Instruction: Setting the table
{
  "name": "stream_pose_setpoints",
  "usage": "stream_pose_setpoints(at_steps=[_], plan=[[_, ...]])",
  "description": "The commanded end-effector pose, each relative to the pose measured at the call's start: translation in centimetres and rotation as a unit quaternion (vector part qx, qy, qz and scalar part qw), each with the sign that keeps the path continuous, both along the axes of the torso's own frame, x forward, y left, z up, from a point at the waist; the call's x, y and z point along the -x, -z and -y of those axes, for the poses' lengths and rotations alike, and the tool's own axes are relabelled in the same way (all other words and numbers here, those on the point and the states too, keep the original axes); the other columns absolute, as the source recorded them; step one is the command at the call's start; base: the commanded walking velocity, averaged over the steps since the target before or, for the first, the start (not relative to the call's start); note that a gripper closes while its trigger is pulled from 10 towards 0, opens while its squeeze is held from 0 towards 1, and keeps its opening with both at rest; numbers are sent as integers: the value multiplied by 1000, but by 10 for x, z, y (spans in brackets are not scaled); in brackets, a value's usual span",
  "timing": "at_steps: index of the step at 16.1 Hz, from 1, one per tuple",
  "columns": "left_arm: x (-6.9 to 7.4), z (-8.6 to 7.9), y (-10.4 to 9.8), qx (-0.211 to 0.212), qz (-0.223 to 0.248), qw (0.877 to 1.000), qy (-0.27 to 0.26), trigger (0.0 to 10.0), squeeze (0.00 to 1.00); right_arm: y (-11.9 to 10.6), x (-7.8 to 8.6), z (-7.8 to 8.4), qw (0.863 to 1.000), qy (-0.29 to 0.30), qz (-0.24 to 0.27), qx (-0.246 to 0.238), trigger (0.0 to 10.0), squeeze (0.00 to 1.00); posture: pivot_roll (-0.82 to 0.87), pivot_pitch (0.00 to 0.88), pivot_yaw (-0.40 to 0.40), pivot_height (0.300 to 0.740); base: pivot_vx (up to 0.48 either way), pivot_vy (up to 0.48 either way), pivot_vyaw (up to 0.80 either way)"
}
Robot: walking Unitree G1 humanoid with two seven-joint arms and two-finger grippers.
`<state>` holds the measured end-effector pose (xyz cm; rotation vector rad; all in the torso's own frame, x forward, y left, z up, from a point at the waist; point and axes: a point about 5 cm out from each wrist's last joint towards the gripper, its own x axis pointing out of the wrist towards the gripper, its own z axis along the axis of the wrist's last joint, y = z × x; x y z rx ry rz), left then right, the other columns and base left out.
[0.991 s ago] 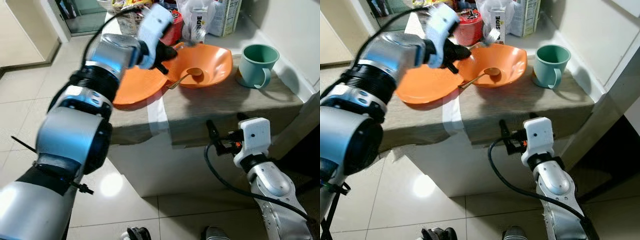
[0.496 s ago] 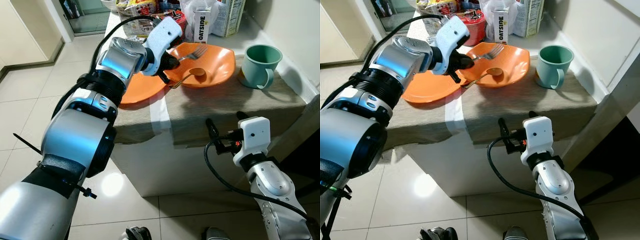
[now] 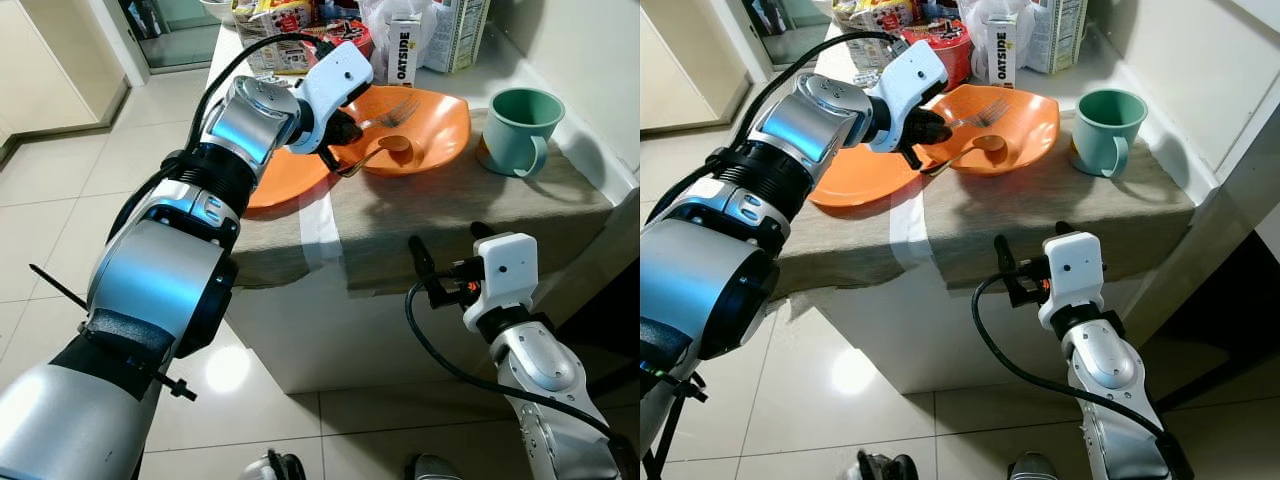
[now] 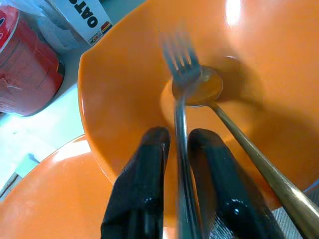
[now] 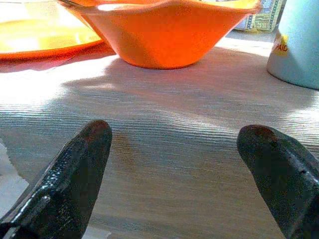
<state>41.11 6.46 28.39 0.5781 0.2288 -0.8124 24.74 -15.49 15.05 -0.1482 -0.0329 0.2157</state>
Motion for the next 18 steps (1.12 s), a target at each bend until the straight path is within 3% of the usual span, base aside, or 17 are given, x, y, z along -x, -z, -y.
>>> stream_pose_setpoints(at_steps=[1, 4, 6, 7, 8, 10, 11, 12, 13, 16, 18], plan=[[-1, -1, -5, -11, 8, 1000, -1, 10000, 1000, 0, 0, -3, 1000, -2, 3, 1, 10000, 0, -300, 97, 162, 740, 0, 0, 0], [-1, -1, -5, -11, 8, 1000, -1, 10000, 1000, 0, 0, -3, 1000, -2, 3, 1, 10000, 0, -300, 97, 162, 740, 0, 0, 0], [-2, -2, -13, -16, 34, 999, -6, 10000, 1000, 0, 0, -4, 1000, -1, 5, 0, 10000, 0, -299, 96, 167, 740, 0, 0, 0], [-3, -5, -21, -5, 53, 998, -17, 10000, 0, 0, 0, -4, 1000, -1, 5, 0, 10000, 0, -298, 94, 165, 740, 0, 0, 0], [-3, -6, -22, -4, 56, 998, -18, 10000, 0, 1, 0, -4, 1000, -1, 5, 0, 10000, 0, -298, 94, 165, 740, 0, 0, 0], [-7, -18, -40, 55, 88, 993, -60, 10000, 0, 1, -1, -4, 1000, -1, 5, -1, 10000, 0, -294, 91, 159, 740, 0, 0, 0], [-9, -35, -51, 118, 99, 984, -95, 10000, 0, 2, -2, -5, 1000, -2, 5, -2, 10000, 0, -294, 88, 155, 740, 0, 0, 0], [-9, -42, -52, 125, 104, 981, -104, 10000, 0, 2, -2, -5, 1000, -2, 5, -2, 10000, 0, -294, 88, 155, 740, 0, 0, 0], [-10, -65, -55, 170, 105, 971, -131, 10000, 0, 2, -3, -4, 1000, -3, 5, -2, 10000, 0, -291, 80, 147, 740, 0, 0, 0], [-9, -114, -36, 204, 103, 954, -192, 10000, 0, 2, -10, -4, 1000, -6, 10, -5, 10000, 0, -267, 63, 123, 740, 0, 0, 0], [-8, -134, -24, 224, 91, 942, -234, 10000, 0, 0, -13, -4, 1000, -10, 13, -6, 10000, 0, -259, 60, 111, 740, 0, 0, 0]])
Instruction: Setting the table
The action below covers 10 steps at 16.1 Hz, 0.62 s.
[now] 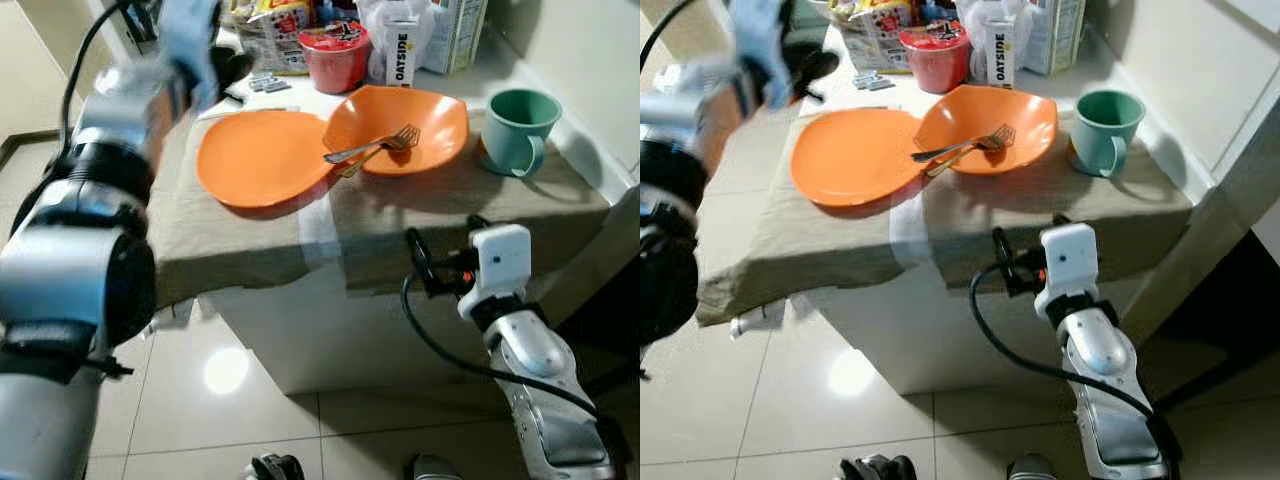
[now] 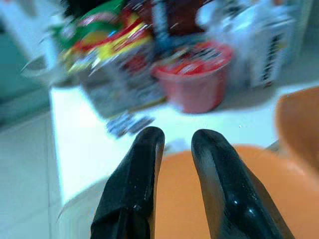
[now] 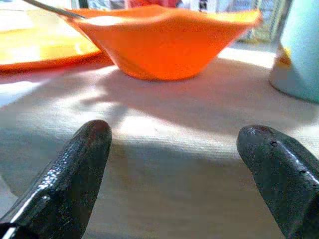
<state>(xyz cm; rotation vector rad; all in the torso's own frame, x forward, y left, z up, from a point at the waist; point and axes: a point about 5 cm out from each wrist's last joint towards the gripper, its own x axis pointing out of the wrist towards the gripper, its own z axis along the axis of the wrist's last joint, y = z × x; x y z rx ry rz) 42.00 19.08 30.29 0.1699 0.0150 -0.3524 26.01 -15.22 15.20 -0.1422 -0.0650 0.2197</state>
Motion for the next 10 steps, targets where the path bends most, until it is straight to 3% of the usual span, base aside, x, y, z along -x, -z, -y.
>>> stream_pose_setpoints(at_steps=[1, 6, 10], plan=[[2, -17, 2, 19, -1, 999, -27, 10000, 0, 2, -1, 0, 1000, -8, -3, -1, 10000, 0, -257, 61, 107, 740, 0, 0, 0], [12, -52, 40, 50, -49, 995, -76, 10000, 0, -1, -2, -2, 1000, -21, 4, -3, 10000, 0, -245, 58, 91, 740, 0, 0, 0], [15, -53, 64, 105, -99, 986, -78, 10000, 0, 0, 0, -1, 1000, -24, 2, -1, 10000, 0, -252, 64, 88, 740, 0, 0, 0]])
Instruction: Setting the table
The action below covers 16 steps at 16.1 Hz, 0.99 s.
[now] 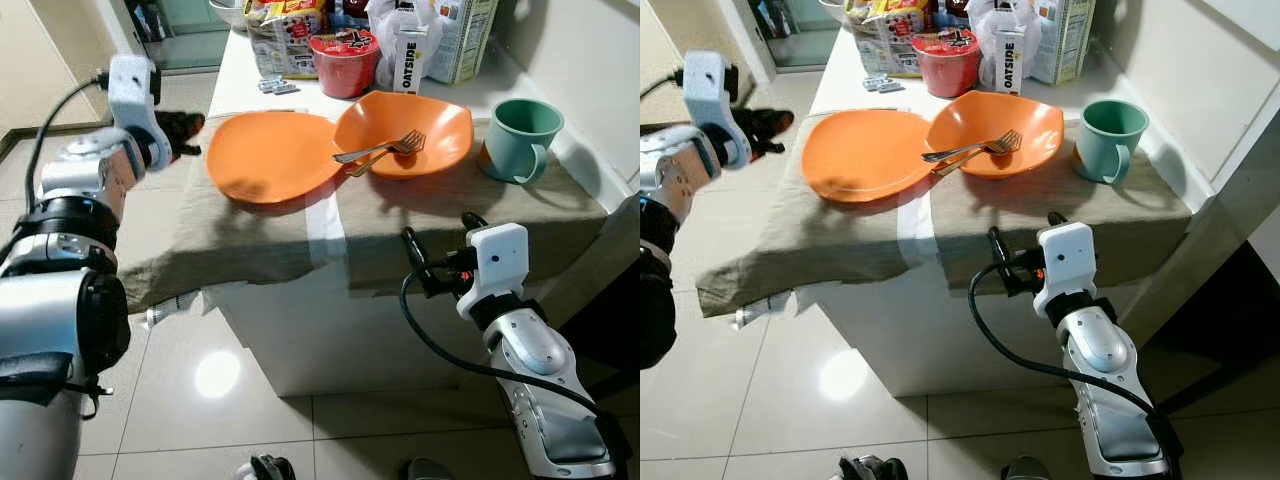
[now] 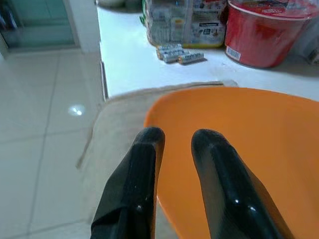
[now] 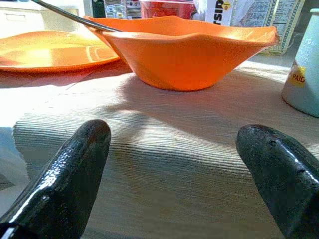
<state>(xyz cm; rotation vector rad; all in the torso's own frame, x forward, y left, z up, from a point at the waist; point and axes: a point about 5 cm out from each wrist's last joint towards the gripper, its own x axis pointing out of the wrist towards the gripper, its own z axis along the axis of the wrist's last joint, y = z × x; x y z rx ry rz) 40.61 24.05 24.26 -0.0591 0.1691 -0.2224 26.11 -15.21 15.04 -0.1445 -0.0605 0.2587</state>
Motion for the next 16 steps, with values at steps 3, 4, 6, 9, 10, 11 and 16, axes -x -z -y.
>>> stream_pose_setpoints(at_steps=[3, 4, 6, 9, 10, 11, 16], plan=[[1, 0, 7, 14, -5, 1000, -9, 10000, 0, -2, 2, 1, 1000, -4, 4, -2, 10000, 0, -259, 65, 86, 740, 0, 0, 0], [1, 1, 7, 13, -3, 1000, -8, 10000, 0, -2, 2, 1, 1000, -4, 4, -2, 10000, 0, -259, 65, 86, 740, 0, 0, 0], [1, 7, 9, 30, -7, 1000, 3, 10000, 0, -2, 2, 2, 1000, -3, 4, -1, 10000, 0, -260, 69, 86, 740, 0, 0, 0], [3, 9, 23, 47, -32, 998, 3, 10000, 0, -1, 2, 2, 1000, -5, 2, -1, 10000, 0, -262, 72, 86, 740, 0, 0, 0], [3, 9, 26, 49, -39, 998, 1, 10000, 0, 0, 2, 3, 1000, -5, 1, 0, 10000, 0, -262, 72, 86, 740, 0, 0, 0], [4, 7, 28, 45, -45, 998, -7, 10000, 0, 0, 2, 3, 1000, -4, 0, 0, 10000, 0, -263, 74, 88, 740, 0, 0, 0], [3, 10, 25, 26, -37, 999, -3, 10000, 1000, 2, 3, 3, 1000, -2, -2, -1, 10000, 0, -266, 78, 91, 740, 0, 0, 0]])
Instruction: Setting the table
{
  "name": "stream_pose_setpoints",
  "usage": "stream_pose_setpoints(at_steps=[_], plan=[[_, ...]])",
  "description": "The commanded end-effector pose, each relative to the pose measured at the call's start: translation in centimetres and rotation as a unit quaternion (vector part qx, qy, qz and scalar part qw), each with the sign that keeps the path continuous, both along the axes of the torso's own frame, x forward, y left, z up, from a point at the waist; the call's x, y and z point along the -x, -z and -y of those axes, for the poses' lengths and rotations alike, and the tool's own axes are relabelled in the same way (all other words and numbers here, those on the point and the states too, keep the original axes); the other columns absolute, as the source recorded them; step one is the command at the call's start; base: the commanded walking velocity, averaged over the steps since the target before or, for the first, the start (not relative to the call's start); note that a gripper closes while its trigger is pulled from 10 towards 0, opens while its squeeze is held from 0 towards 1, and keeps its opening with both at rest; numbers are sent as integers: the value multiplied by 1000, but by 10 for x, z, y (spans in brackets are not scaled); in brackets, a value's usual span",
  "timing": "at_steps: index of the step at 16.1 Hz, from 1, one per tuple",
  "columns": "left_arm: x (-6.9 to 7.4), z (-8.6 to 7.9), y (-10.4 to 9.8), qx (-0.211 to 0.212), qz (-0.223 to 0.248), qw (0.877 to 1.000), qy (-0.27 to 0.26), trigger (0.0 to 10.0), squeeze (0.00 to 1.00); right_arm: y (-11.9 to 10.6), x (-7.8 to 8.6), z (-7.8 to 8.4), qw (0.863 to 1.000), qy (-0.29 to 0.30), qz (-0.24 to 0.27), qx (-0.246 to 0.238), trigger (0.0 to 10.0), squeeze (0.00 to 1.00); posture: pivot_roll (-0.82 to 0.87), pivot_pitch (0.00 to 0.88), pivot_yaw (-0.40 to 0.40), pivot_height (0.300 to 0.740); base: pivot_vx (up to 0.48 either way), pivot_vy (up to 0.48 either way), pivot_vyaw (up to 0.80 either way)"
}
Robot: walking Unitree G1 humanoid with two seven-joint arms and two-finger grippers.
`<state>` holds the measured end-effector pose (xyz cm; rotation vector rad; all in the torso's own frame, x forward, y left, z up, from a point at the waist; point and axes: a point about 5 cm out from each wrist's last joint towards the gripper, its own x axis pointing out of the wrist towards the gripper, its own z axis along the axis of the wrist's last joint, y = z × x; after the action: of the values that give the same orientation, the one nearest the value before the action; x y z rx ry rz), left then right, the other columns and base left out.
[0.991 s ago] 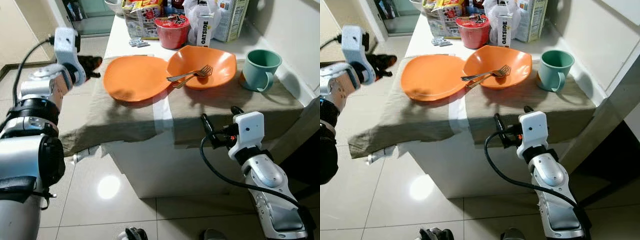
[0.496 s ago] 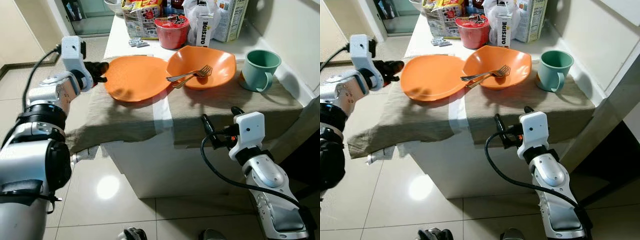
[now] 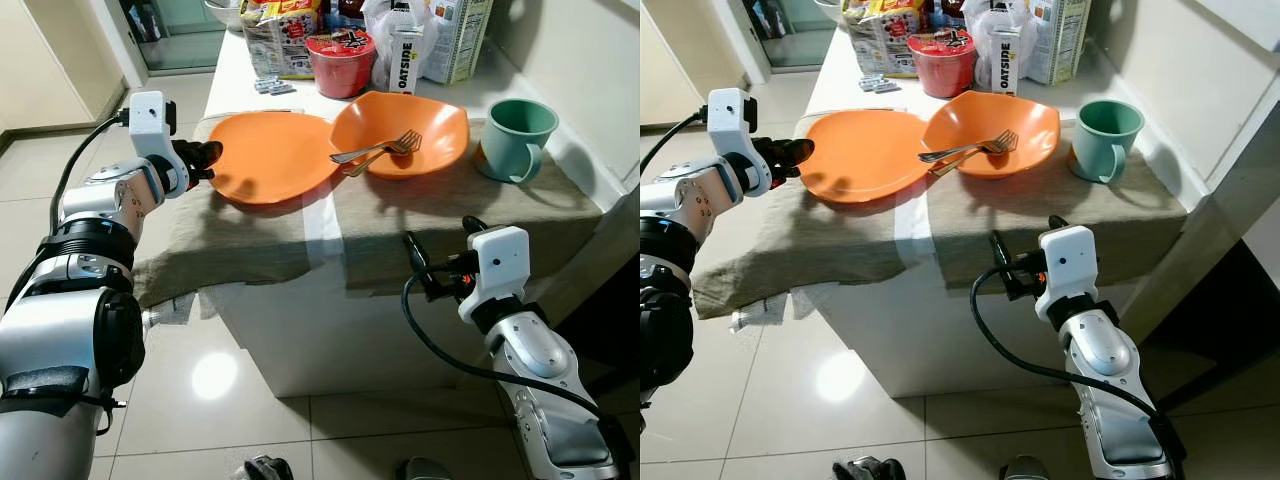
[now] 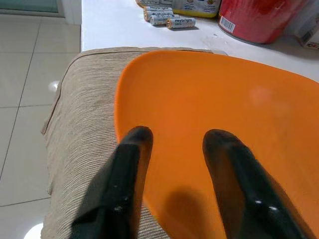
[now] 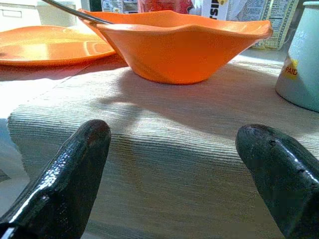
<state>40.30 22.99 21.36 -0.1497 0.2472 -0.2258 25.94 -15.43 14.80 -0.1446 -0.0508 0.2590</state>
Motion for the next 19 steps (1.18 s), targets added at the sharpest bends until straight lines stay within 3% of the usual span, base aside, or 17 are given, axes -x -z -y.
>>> stream_pose_setpoints(at_steps=[1, 7, 8, 9, 10, 19], plan=[[-1, -1, -5, -14, 8, 1000, -3, 10000, 1000, 0, 1, 1, 1000, -2, 3, -1, 10000, 0, -266, 77, 90, 740, 0, 0, 0], [-1, -3, -5, -24, 7, 1000, -11, 10000, 1000, 1, 0, 2, 1000, -3, 2, 2, 10000, 0, -267, 75, 87, 740, 0, 0, 0], [0, -4, -4, -23, 6, 1000, -13, 10000, 278, 1, 0, 1, 1000, -3, 2, 2, 10000, 0, -266, 76, 86, 740, 0, 0, 0], [0, -5, -3, -20, 4, 1000, -15, 10000, 141, 0, 1, 1, 1000, -3, 2, 2, 10000, 0, -266, 77, 85, 740, 0, 0, 0], [1, -7, -1, -18, 0, 1000, -19, 10000, 90, 0, 1, 1, 1000, -4, 2, 2, 10000, 0, -265, 78, 83, 740, 0, 0, 0], [3, -4, 11, 37, -38, 998, -27, 10000, 90, -2, 1, 1, 1000, -8, 3, 4, 10000, 0, -267, 85, 77, 740, 0, 0, 0]])
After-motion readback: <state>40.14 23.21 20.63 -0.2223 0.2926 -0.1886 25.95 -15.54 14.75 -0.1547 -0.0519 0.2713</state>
